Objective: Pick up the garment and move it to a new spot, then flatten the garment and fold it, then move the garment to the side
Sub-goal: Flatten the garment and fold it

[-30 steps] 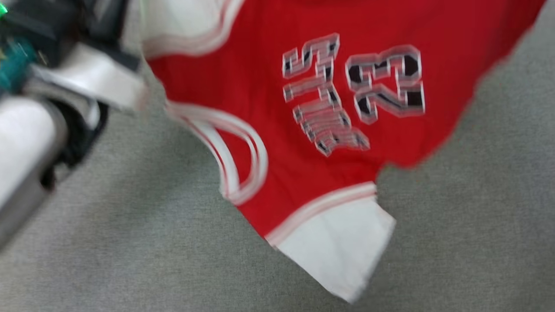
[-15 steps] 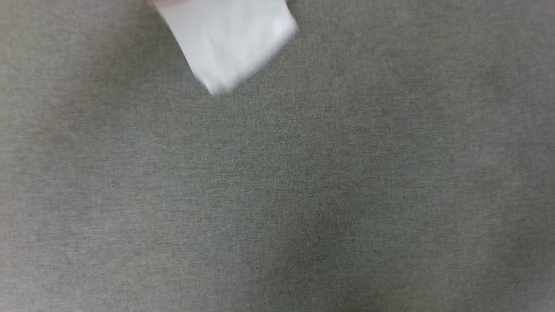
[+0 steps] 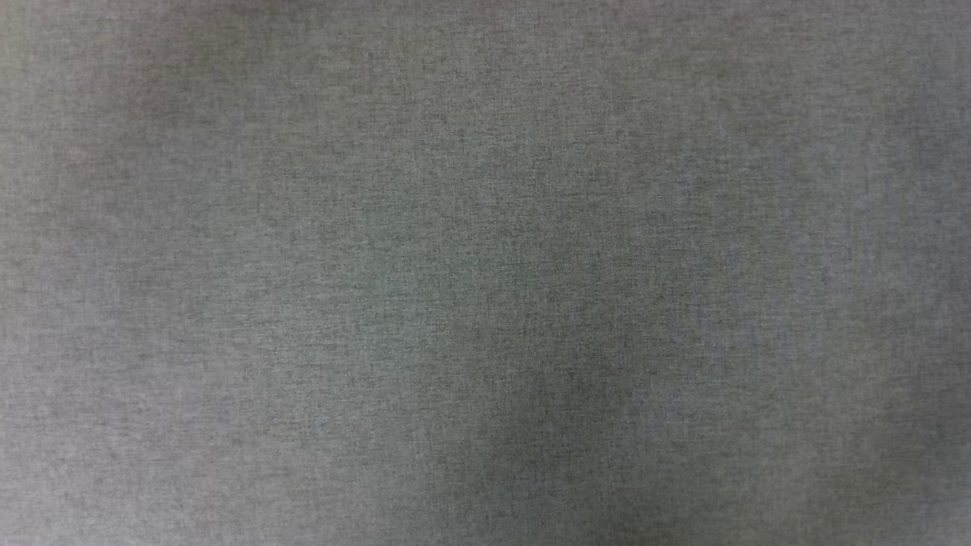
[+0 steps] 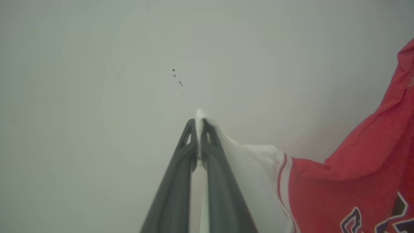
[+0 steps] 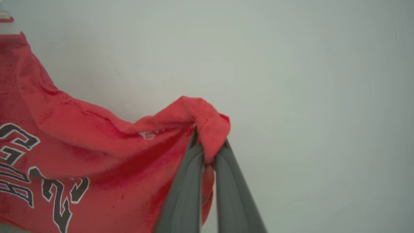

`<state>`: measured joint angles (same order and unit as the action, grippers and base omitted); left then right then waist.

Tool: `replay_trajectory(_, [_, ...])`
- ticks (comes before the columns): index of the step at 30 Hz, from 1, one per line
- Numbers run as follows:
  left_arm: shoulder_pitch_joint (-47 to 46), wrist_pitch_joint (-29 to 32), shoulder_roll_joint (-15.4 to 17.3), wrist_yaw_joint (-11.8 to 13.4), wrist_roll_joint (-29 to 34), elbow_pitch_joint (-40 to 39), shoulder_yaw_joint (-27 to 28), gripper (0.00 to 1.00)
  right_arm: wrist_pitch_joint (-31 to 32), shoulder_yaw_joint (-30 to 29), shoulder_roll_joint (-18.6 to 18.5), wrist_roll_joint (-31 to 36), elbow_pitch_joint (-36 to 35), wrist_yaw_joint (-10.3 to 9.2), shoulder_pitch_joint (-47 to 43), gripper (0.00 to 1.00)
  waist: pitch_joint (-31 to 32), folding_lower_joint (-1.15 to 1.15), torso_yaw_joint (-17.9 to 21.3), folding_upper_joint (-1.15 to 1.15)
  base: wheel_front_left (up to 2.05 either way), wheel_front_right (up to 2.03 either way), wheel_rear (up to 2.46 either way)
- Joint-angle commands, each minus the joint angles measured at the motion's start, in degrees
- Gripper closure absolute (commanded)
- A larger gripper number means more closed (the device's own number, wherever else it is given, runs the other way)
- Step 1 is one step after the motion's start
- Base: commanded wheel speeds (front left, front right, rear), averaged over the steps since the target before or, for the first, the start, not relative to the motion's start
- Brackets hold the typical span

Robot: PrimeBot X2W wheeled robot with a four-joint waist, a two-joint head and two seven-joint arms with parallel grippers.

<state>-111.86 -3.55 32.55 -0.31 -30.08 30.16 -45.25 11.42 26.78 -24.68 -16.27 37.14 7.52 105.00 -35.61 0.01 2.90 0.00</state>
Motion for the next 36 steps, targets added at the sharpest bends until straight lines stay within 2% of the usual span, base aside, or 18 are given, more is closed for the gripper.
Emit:
replay_trajectory(1, [2.9,-1.2,-0.5,-0.5,-1.0,1.9,-0.3,1.0,-1.1,1.9,0.7,-1.2,1.9,-0.06,-2.7,1.0,0.0,-0.01,-0.2,0.0,0.0,0.0,0.0])
replay_trajectory(9, [15.2,-6.1,-1.5,-1.4,-4.2,6.5,-1.8,1.0,-6.0,6.1,3.2,-5.6,8.3,-0.06,-12.1,1.0,1.7,-0.01,-0.7,0.0,0.0,0.0,0.0])
replay_trajectory(10, [22.3,-7.9,-1.1,-1.3,-5.8,7.0,-2.4,1.0,-7.8,8.8,3.5,-7.7,9.8,-0.06,-17.5,1.0,3.1,-0.01,-1.0,0.0,0.0,0.0,0.0])
replay_trajectory(15, [35.4,-10.0,0.1,0.3,-7.6,4.7,-3.6,1.0,-10.8,12.5,2.9,-11.5,11.0,-0.06,-27.2,1.0,6.8,-0.01,-1.1,0.0,0.0,0.0,0.0])
replay_trajectory(19, [47.1,-10.8,1.9,3.0,-9.2,-1.0,-4.5,1.0,-12.2,16.4,1.5,-13.9,9.9,-0.06,-35.1,1.0,10.2,-0.01,-1.2,0.0,0.0,0.0,0.0])
replay_trajectory(28, [70.9,-9.2,6.7,11.2,-12.0,-16.8,-8.9,1.0,-14.1,22.5,-4.3,-20.2,4.1,-0.06,-51.4,1.0,18.4,-0.01,-1.5,0.0,0.0,0.0,0.0])
replay_trajectory(30, [76.2,-8.3,7.9,12.5,-13.9,-19.9,-9.9,1.0,-14.6,22.9,-5.8,-20.7,2.5,-0.06,-54.5,1.0,20.0,-0.01,-1.6,0.0,0.0,0.0,0.0])
replay_trajectory(33, [83.6,-8.5,10.6,15.7,-16.1,-24.4,-10.2,1.0,-14.8,22.9,-7.9,-21.9,-0.2,-0.06,-60.3,1.0,22.3,-0.01,-1.5,0.0,0.0,0.0,0.0])
replay_trajectory(36, [90.6,-8.6,12.1,18.3,-18.4,-28.9,-11.1,1.0,-14.8,21.7,-10.5,-22.7,-2.9,-0.06,-66.5,1.0,24.3,-0.01,-2.0,0.0,0.0,0.0,0.0])
